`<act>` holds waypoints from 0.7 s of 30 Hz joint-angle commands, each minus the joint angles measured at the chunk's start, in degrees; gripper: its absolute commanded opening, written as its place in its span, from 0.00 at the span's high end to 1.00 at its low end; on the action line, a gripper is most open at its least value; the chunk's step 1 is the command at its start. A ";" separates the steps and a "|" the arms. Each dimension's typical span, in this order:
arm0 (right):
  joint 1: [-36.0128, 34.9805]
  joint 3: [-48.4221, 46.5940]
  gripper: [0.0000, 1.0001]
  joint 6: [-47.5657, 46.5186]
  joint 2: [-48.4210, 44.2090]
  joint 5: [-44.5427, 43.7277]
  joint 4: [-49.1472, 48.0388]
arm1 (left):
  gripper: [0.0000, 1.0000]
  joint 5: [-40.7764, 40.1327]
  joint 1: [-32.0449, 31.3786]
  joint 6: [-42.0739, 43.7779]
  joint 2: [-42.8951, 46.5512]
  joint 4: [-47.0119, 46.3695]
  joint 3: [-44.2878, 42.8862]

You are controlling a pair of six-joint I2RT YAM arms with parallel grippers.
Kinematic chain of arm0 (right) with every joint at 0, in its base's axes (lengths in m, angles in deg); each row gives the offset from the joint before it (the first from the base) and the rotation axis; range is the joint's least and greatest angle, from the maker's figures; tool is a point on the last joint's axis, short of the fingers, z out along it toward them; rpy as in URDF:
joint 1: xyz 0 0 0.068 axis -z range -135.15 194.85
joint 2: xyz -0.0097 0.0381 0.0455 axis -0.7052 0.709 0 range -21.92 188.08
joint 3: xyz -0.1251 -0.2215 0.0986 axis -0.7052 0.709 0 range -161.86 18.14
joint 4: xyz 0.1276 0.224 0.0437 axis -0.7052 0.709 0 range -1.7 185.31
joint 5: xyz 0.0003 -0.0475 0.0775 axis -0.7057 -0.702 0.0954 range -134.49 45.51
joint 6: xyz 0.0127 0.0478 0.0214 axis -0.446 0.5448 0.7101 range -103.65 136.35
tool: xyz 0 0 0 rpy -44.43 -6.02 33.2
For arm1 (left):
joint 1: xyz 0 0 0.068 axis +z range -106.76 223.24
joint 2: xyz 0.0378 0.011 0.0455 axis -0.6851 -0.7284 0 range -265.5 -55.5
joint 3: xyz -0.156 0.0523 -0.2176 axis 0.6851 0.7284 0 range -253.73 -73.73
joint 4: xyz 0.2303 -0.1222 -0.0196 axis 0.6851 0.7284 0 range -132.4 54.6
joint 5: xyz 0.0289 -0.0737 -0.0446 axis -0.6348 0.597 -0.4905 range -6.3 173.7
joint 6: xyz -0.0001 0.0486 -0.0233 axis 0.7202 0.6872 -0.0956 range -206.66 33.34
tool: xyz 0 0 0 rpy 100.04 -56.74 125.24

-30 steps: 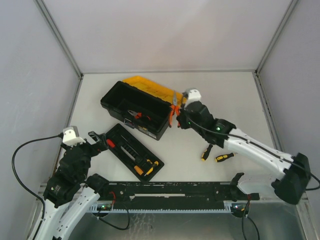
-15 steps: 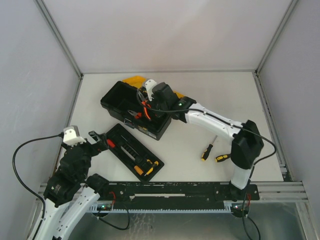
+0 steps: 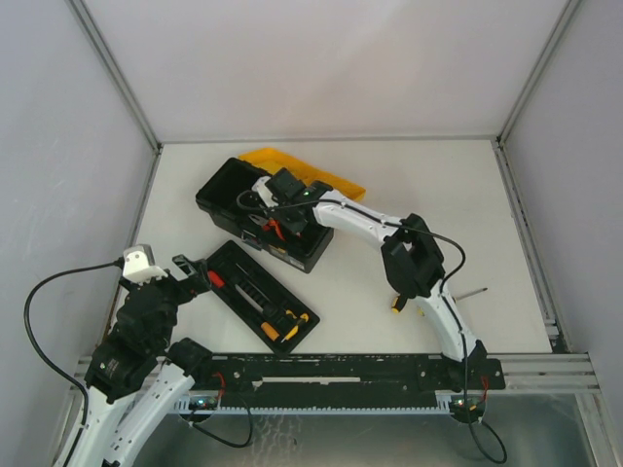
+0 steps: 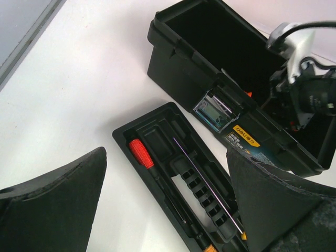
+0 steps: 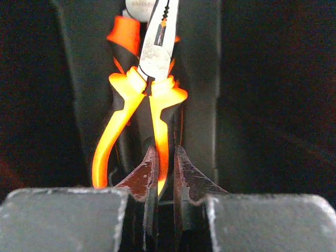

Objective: Pack the tool kit
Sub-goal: Place the pliers in the toolbox.

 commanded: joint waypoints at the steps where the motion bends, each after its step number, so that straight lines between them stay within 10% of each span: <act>1: -0.47 -5.12 1.00 -2.75 1.59 -0.62 3.52 | 0.00 0.99 0.45 1.36 -0.69 -1.68 0.64; 13: -0.07 -4.26 0.45 5.67 -7.75 -3.60 5.66 | 0.00 0.97 0.45 1.31 0.18 -1.83 0.73; 21: 0.13 24.72 0.27 16.28 -39.40 -11.10 -12.94 | 0.00 1.44 0.45 1.49 -0.48 -1.87 0.64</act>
